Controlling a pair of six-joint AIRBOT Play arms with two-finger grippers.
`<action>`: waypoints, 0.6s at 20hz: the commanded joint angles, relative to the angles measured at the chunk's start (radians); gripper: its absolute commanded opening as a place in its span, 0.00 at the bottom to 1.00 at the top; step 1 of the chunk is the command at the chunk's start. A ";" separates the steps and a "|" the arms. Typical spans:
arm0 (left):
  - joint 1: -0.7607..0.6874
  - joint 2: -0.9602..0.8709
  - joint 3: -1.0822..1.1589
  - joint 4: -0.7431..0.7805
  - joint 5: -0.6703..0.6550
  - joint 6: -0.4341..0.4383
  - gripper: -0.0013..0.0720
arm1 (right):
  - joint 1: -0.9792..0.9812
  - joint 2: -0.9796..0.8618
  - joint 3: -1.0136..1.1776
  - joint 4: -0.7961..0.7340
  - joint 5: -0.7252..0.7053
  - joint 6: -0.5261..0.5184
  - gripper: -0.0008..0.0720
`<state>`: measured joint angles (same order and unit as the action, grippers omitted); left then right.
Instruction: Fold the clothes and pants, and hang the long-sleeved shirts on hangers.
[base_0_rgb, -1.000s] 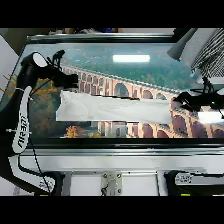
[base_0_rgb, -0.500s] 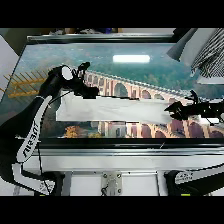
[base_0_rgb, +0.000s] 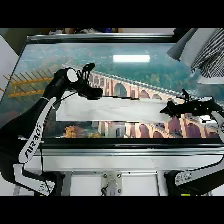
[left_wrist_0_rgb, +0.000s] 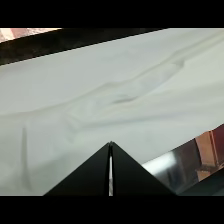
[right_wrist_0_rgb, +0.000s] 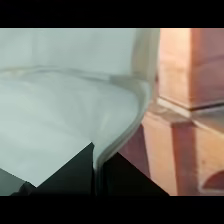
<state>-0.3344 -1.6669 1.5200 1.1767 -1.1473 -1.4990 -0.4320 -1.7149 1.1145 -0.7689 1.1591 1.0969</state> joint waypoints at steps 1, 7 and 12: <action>-0.032 -0.045 0.011 -0.002 0.023 -0.002 0.03 | 0.000 0.093 0.088 -0.148 0.106 0.081 0.02; -0.145 -0.292 0.271 -0.134 0.032 0.000 0.03 | 0.085 0.218 0.409 -0.234 0.349 0.238 0.02; -0.231 -0.473 0.482 -0.131 -0.002 0.000 0.03 | 0.249 0.227 0.620 -0.270 0.437 0.319 0.02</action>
<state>-0.5201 -2.0449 1.8904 1.0641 -1.1290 -1.5013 -0.2680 -1.4994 1.6192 -1.0019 1.5288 1.3560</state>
